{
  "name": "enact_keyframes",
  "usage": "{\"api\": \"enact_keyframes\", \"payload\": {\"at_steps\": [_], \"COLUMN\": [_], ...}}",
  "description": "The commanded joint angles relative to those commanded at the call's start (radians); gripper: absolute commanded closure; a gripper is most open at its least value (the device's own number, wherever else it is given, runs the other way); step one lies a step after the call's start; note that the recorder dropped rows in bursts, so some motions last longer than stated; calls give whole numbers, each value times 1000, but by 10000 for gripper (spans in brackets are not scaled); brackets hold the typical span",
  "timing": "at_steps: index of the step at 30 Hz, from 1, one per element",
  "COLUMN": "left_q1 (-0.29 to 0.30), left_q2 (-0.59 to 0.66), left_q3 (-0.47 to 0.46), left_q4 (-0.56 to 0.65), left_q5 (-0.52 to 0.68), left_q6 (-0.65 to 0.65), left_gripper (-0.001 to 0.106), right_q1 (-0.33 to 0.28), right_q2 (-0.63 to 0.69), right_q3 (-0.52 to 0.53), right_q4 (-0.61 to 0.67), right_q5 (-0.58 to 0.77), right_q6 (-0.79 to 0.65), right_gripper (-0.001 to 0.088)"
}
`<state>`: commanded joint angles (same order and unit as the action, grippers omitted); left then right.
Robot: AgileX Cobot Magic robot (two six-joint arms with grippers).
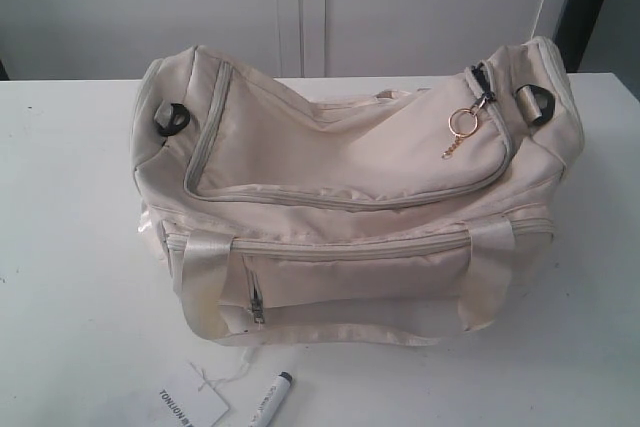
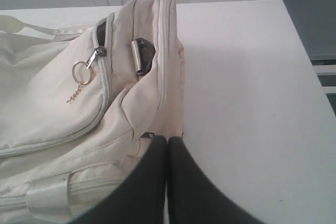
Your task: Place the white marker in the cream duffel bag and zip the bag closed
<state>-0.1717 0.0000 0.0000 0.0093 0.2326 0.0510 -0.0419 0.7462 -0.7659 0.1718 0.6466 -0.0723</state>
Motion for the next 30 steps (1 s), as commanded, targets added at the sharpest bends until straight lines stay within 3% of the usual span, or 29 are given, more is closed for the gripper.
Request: {"api": "enact_keyframes", "payload": {"at_steps": [6,17,30], "left_q1": [0,0,0], "left_q2": [0,0,0], "left_q3": [0,0,0], "left_q4": [0,0,0], "left_q5": [0,0,0], "left_q6": [0,0,0], "left_gripper": [1053,1053,1053], "right_q1": [0,0,0], "right_q2": [21,205,435], "right_q3": [-7,-174,-348], "right_q4": [16,19,67], "right_q5": [39,162,168], "right_q6": [0,4,-68], "right_gripper": [868,868,868]}}
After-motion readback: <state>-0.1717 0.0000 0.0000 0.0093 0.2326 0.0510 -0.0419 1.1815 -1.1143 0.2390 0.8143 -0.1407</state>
